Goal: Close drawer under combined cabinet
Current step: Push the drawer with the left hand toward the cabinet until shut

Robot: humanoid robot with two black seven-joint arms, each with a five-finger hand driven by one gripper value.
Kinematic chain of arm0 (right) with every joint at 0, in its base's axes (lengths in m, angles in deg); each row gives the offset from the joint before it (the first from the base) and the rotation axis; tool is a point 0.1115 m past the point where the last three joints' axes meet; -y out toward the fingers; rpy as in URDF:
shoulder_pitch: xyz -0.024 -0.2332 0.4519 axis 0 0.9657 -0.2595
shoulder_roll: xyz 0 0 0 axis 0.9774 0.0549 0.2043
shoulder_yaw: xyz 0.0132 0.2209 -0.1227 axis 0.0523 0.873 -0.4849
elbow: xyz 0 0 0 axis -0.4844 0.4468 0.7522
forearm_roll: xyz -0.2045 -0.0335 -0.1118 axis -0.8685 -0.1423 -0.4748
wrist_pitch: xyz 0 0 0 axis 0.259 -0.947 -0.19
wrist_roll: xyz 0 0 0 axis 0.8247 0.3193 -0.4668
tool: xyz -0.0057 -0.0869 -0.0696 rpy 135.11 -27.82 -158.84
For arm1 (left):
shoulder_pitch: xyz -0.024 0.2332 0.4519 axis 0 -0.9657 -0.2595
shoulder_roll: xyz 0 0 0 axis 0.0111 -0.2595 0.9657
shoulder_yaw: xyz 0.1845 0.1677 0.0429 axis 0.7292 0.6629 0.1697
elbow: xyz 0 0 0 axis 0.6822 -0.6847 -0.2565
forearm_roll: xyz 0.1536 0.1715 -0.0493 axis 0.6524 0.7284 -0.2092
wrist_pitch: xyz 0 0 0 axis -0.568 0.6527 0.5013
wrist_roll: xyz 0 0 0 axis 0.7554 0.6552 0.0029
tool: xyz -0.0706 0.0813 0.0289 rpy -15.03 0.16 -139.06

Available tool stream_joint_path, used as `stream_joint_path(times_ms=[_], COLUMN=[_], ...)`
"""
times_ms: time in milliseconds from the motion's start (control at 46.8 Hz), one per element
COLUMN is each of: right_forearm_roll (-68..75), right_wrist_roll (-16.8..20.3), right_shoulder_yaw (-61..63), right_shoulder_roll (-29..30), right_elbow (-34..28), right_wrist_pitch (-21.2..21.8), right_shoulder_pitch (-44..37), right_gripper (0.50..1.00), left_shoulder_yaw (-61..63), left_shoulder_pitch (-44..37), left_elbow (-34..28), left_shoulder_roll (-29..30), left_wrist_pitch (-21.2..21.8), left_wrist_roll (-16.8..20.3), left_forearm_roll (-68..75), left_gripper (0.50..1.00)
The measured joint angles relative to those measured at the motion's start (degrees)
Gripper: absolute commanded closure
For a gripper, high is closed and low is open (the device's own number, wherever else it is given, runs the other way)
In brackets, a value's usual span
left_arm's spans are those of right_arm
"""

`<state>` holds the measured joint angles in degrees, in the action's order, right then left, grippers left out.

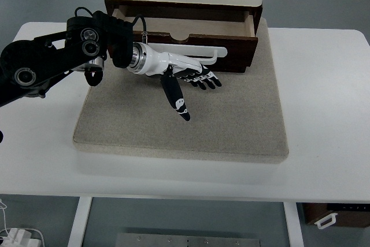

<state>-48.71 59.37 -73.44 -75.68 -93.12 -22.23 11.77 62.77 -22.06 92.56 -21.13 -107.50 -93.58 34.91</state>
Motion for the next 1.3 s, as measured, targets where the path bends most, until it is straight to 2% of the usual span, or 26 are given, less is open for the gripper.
stream_joint_path(times_ms=[192, 769, 1303], right_forearm_roll=[0.0, 0.0, 0.0], right_wrist_roll=[0.0, 0.0, 0.0], right_shoulder_yaw=[0.0, 0.0, 0.0], right_shoulder_roll=[0.0, 0.0, 0.0], right_elbow=[0.0, 0.0, 0.0], right_wrist_pitch=[0.0, 0.0, 0.0], right_shoulder_pitch=[0.0, 0.0, 0.0], right_gripper=[0.548, 0.548, 0.548], left_shoulder_yaw=[-2.5, -5.7, -6.1], left_shoulder_pitch=[0.0, -0.1, 0.8], left_elbow=[-3.2, -10.7, -14.7], left_shoulder_roll=[-1.7, -1.7, -1.7], left_wrist_pitch=[0.2, 0.9, 1.5], left_wrist_roll=[0.0, 1.6, 3.1], left_forearm_roll=[1.3, 1.3, 1.5], left_gripper=[0.5, 0.5, 0.5])
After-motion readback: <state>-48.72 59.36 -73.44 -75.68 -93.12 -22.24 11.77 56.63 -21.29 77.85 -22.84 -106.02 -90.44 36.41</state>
